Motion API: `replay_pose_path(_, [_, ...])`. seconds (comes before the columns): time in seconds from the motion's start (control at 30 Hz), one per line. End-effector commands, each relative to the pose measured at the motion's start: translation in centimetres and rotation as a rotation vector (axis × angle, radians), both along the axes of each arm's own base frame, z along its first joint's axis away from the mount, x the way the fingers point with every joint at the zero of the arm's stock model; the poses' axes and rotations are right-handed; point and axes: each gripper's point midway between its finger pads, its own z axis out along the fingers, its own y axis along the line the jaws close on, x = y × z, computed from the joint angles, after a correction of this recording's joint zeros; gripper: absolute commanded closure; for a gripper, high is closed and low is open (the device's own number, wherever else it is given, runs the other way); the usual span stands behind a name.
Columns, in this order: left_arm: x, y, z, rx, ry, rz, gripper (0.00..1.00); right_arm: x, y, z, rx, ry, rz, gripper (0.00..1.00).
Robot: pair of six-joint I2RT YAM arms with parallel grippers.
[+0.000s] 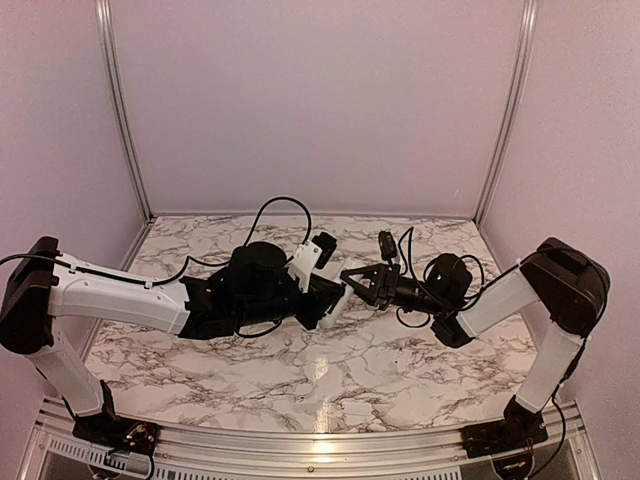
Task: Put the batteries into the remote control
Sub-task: Place the battery in the battery compartment.
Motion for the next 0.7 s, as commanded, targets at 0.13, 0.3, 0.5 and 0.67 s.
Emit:
replay_pose_path(0.13, [0.5,0.2,-0.2,0.018,-0.012,0.038,1.00,-1.2,-0.5,7.1,0.193,-0.207,0.009,1.00])
replay_pose_path(0.3, [0.2,0.2,-0.1,0.002,-0.001,0.028,1.00,-1.1,-0.6,7.7,0.202,-0.217,-0.001,1.00])
replay_pose_path(0.5, [0.0,0.2,-0.4,0.000,0.016,0.023,1.00,-0.9,-0.7,8.2,0.210,-0.227,-0.015,1.00])
replay_pose_path(0.67, [0.1,0.6,-1.1,0.019,0.030,0.042,1.00,-1.0,-0.7,8.6,0.216,-0.235,-0.010,1.00])
